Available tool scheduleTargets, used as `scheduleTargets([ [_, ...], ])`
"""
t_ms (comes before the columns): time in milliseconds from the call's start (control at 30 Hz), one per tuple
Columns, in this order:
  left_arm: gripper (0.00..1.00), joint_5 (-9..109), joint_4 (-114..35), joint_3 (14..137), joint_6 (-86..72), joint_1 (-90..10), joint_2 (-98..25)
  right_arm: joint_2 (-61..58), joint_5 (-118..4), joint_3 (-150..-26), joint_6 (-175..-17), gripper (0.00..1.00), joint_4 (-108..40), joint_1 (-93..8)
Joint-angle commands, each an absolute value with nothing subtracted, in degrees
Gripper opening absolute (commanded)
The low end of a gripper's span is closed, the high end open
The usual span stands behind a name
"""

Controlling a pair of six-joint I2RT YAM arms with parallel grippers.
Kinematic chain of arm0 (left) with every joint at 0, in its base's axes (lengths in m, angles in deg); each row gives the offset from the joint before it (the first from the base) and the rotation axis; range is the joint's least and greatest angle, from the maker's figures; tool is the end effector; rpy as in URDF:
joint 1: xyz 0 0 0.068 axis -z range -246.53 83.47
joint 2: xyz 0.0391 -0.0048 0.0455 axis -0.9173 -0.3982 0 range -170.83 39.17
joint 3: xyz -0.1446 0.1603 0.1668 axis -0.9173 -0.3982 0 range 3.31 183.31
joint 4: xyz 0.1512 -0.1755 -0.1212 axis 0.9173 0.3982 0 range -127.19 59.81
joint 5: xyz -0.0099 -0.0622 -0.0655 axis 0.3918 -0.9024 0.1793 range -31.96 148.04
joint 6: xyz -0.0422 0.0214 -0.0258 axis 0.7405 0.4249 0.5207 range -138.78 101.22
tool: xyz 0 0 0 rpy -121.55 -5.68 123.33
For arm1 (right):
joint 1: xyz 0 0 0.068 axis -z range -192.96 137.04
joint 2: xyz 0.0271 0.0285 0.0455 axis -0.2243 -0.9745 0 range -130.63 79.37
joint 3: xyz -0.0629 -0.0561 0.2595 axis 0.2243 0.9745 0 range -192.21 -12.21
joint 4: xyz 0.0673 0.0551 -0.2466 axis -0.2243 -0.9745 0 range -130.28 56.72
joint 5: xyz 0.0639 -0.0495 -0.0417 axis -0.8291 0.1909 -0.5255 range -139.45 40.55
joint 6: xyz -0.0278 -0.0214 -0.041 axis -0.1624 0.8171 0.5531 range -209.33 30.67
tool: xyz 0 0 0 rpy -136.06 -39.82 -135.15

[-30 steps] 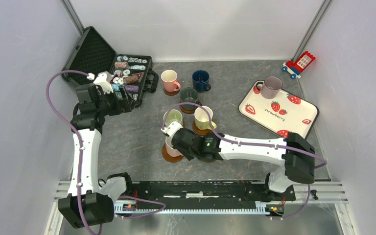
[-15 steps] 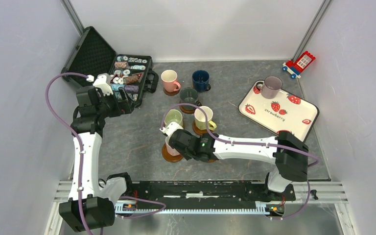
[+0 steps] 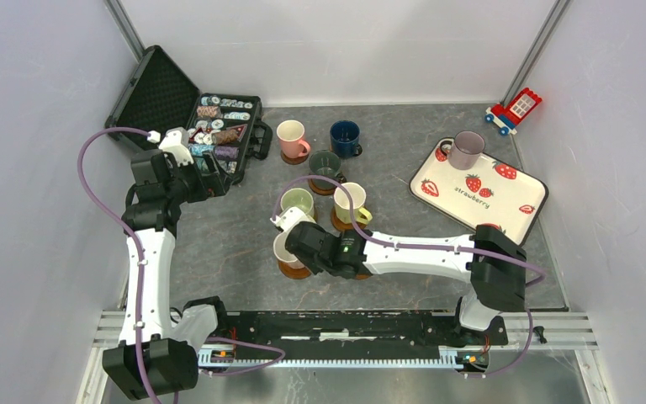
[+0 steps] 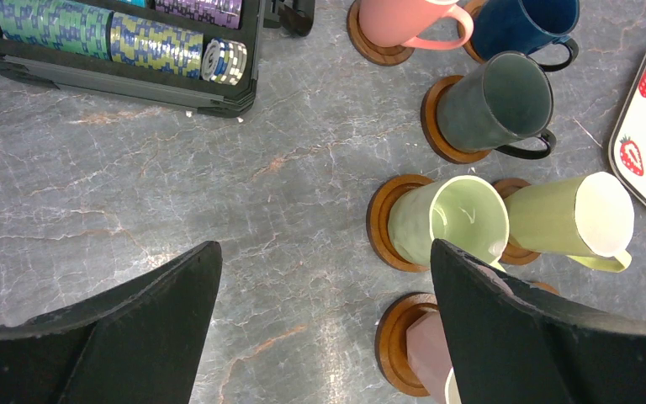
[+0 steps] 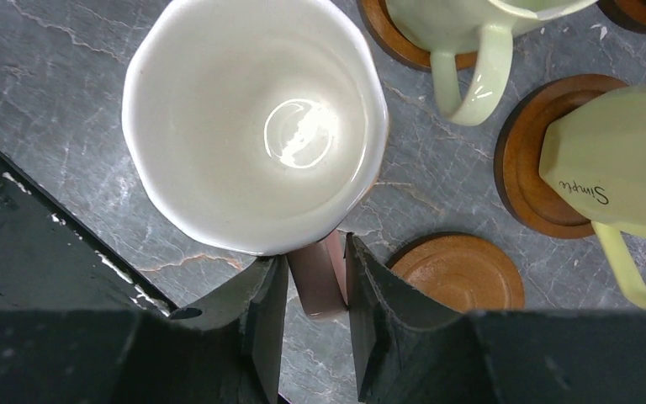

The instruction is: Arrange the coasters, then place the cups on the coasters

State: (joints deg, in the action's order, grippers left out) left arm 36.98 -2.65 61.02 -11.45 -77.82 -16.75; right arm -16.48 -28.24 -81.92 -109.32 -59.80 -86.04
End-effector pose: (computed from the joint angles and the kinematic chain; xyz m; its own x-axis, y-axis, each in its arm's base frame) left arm 0.2038 0.0277 0.3419 -0.5407 -0.2294 -0.8093 0.0452 0.9528 -0.3002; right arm 0.1167 0.3391 0.2368 -0.5005 -0.5503 -0.6683 -0.6990 0.7123 -0.0631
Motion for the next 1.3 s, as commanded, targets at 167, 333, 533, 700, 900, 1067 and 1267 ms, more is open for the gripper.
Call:
scheduleTargets([
  [167,1.0,37.12,-4.89,61.31,-9.91,-78.31,-15.74,-16.02,-25.64,-84.57,-111.05,0.41,-58.54,-88.19],
  [333,1.0,36.88,-4.94,61.66,-9.6,-78.42,-15.9,-14.49,-25.64,-82.53,-111.6,0.49,-59.52,-88.2],
  [533,1.0,36.55,-4.91,61.84,-9.38,-78.41,-16.24,-13.05,-26.74,-81.2,-111.6,0.54,-59.81,-88.02],
  [700,1.0,36.18,-4.85,61.67,-9.38,-78.4,-16.22,-11.53,-27.28,-79.95,-111.86,0.55,-60.44,-87.68],
  [900,1.0,35.94,-4.54,61.67,-9.6,-78.4,-16.31,-8.48,-30.25,-79.43,-108.47,0.66,-60.91,-86.85],
  [1067,1.0,34.51,-3.59,62.46,-10.74,-78.4,-17.14,-3.41,-36.56,-81.59,-100.07,0.89,-61.59,-84.84],
  [1267,1.0,32.38,-2.0,65.53,-12.48,-78.4,-19.77,2.32,-49.04,-87.65,-88.11,0.98,-61.2,-75.95],
])
